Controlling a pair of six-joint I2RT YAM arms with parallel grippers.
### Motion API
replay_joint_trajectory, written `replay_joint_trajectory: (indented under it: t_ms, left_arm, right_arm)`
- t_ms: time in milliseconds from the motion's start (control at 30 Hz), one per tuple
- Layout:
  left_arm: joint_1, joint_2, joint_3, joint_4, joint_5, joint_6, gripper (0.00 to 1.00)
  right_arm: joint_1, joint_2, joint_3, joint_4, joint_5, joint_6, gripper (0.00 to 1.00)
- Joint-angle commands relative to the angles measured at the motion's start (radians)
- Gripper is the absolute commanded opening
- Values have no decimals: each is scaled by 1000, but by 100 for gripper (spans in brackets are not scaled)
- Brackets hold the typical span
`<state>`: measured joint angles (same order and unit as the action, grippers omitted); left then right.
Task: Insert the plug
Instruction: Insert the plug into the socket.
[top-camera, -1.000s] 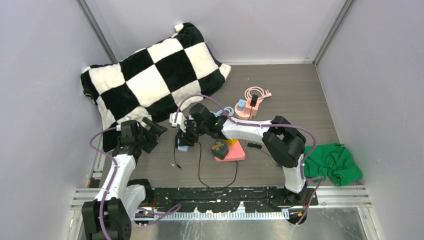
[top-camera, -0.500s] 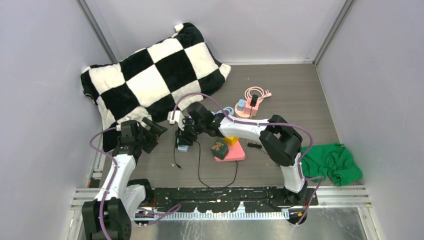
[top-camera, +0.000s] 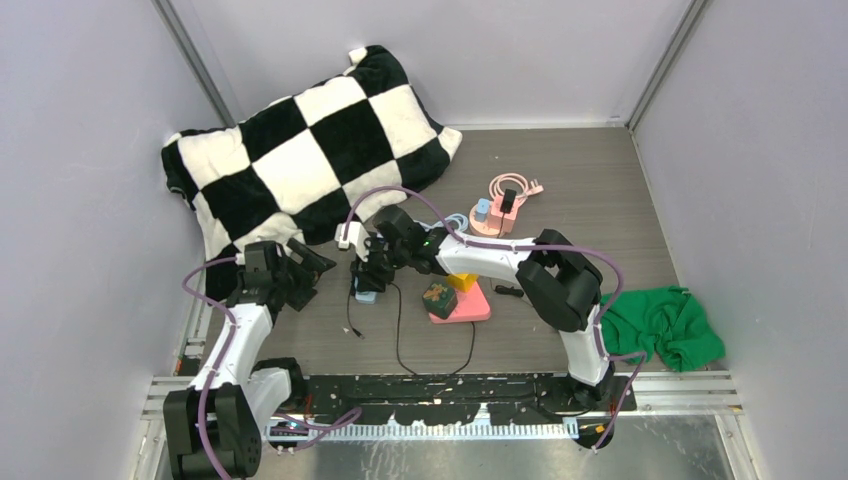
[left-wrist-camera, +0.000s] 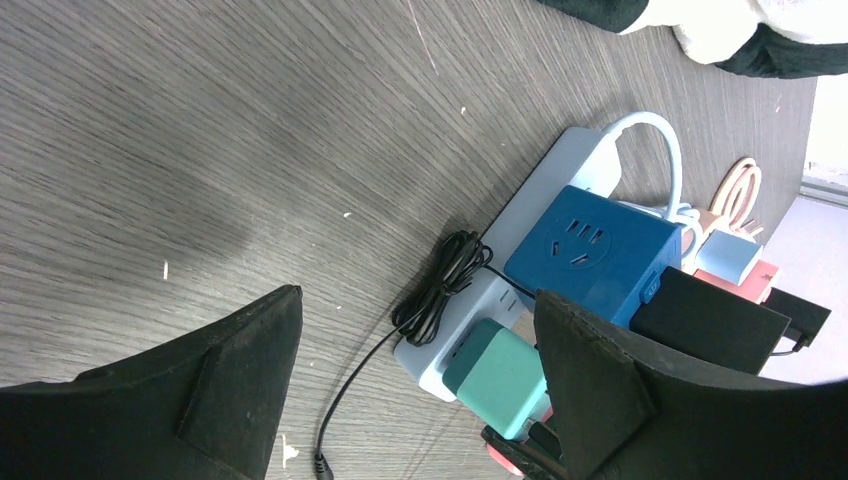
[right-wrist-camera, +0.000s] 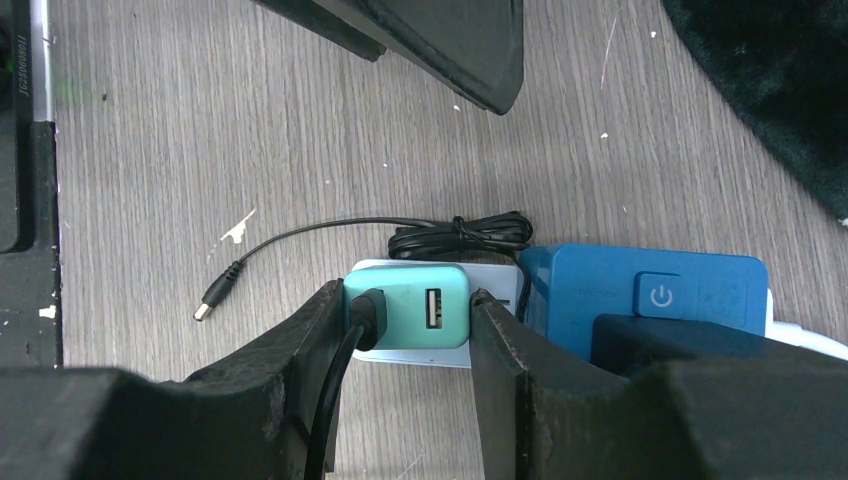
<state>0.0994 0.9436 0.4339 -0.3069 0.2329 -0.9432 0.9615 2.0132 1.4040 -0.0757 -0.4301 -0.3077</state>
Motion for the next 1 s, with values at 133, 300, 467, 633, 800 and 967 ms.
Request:
replay_joint_trajectory:
  t_ms: [133,300,467,633,800,967]
  left_arm:
    - [6,4,34,19,19,-2,84]
    - [6,19,34,23,25,-2,83]
    - [6,21,35,21,25,2,82]
    - [7,17,41,16,32,10,79]
    - [7,22,82,-21,76,64,81]
    - [7,27,122,-89,79,97,84]
  right_arm:
    - [-19,88,-60,-124,116,-1,19]
    - [-8,99,-113,-114,144,3,19]
    - [1,122,-124,-137,167,4,19]
    - [1,103,-161,-134,176,14,18]
    - [0,61,-154,-127,166,22,22]
    - [1,26,-41,-153,146,70,29]
